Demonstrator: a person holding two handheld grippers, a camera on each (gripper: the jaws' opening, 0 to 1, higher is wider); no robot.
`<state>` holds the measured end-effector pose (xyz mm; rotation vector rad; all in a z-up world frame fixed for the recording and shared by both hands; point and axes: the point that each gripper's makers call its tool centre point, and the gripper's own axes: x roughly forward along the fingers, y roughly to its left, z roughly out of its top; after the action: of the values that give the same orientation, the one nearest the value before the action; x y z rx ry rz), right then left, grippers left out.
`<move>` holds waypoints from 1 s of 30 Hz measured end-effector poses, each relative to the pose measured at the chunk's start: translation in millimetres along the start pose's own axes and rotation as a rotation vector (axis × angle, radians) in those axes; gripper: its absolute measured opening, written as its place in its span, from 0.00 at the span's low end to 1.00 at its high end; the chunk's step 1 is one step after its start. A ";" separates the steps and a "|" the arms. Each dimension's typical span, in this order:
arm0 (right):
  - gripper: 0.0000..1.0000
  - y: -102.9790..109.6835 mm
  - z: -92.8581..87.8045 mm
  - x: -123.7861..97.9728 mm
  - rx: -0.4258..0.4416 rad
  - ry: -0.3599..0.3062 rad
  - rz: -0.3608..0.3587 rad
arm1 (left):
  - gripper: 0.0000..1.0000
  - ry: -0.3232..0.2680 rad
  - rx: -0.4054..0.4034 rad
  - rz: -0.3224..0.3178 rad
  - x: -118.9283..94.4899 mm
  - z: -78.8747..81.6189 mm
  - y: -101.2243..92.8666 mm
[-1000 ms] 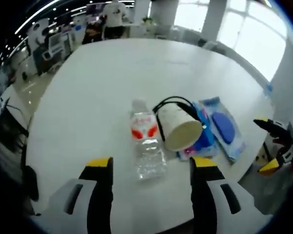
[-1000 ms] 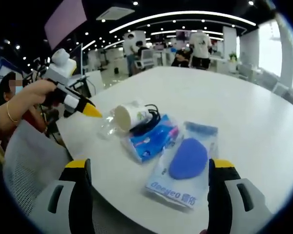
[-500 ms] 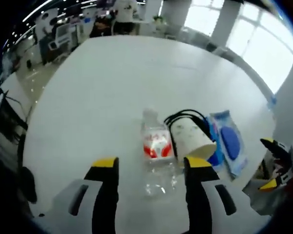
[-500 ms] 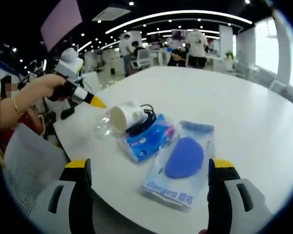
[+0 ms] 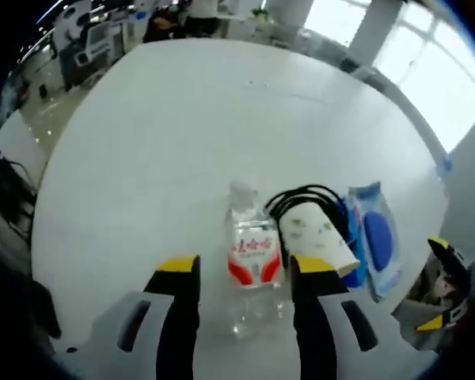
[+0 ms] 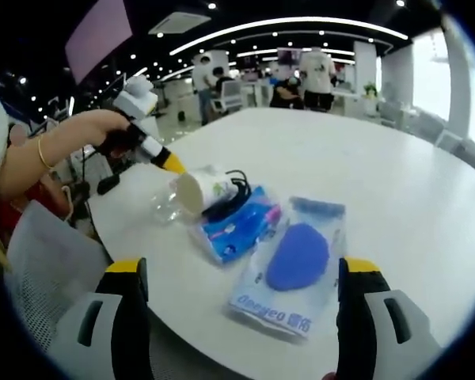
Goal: Arrange the tabletop items into an orderly group along one side of the table until the central work area is clear of visible clutter.
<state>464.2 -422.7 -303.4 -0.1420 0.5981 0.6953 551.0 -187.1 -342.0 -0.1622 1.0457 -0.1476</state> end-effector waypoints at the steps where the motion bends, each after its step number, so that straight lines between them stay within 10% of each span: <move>1: 0.99 0.1 0.0 0.0 0.001 0.000 0.000 | 0.42 0.020 -0.021 0.005 2.0 -2.0 0.0; 30: 0.99 3.5 -0.3 -0.4 -0.014 0.002 0.010 | 0.43 0.363 -0.055 0.027 45.8 -23.0 1.8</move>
<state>461.5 -420.4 -303.2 -0.1526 0.5960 0.7089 553.8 -195.9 -392.5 -0.1750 1.4140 -0.1258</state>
